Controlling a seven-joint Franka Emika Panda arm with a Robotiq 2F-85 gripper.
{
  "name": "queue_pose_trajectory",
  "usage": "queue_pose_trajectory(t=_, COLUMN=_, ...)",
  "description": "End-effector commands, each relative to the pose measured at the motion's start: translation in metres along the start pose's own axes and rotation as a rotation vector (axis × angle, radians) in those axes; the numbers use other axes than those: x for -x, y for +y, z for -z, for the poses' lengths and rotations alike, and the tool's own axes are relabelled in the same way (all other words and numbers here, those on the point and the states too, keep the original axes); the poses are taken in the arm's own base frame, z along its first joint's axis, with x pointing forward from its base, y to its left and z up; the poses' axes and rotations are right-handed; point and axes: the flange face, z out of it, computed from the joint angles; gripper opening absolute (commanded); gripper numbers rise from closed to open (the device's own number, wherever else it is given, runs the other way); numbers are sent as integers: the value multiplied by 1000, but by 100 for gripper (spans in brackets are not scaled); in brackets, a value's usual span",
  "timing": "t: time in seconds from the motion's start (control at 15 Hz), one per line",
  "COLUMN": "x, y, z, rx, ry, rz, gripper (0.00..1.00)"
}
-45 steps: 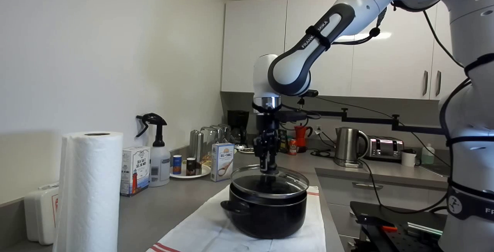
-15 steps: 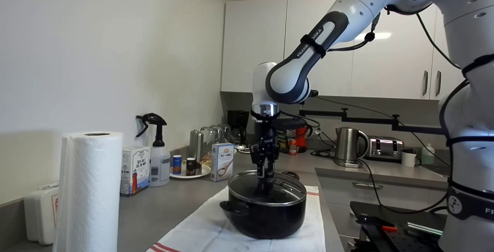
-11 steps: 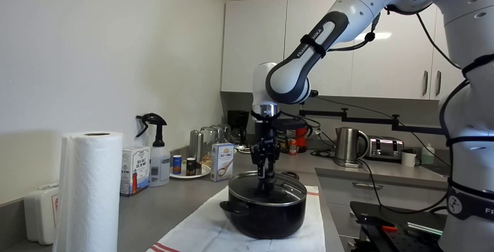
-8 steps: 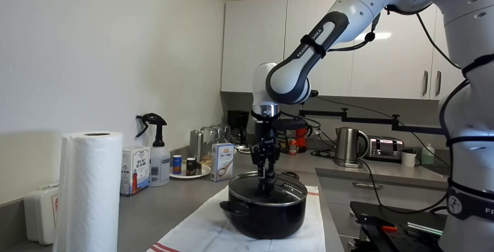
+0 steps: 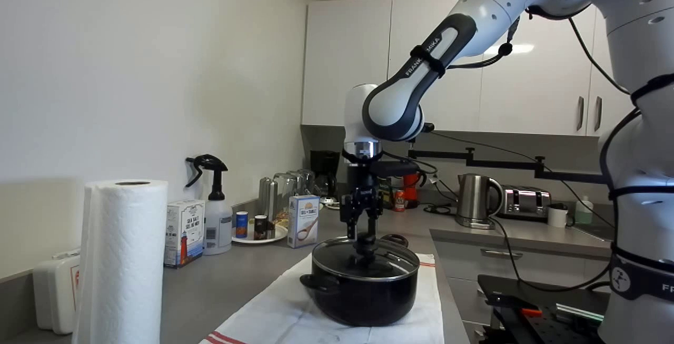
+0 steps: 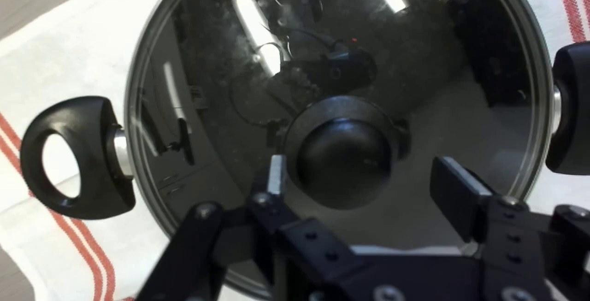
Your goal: Put the glass lid on the pot
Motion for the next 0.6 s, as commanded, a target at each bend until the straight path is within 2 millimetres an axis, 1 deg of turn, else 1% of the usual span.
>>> queue_pose_trajectory(t=0.0, x=7, y=-6, z=13, rx=-26, ry=4, rz=11, gripper=100)
queue_pose_trajectory(t=0.53, x=12, y=-10, z=28, rx=-40, ry=27, rz=20, gripper=100)
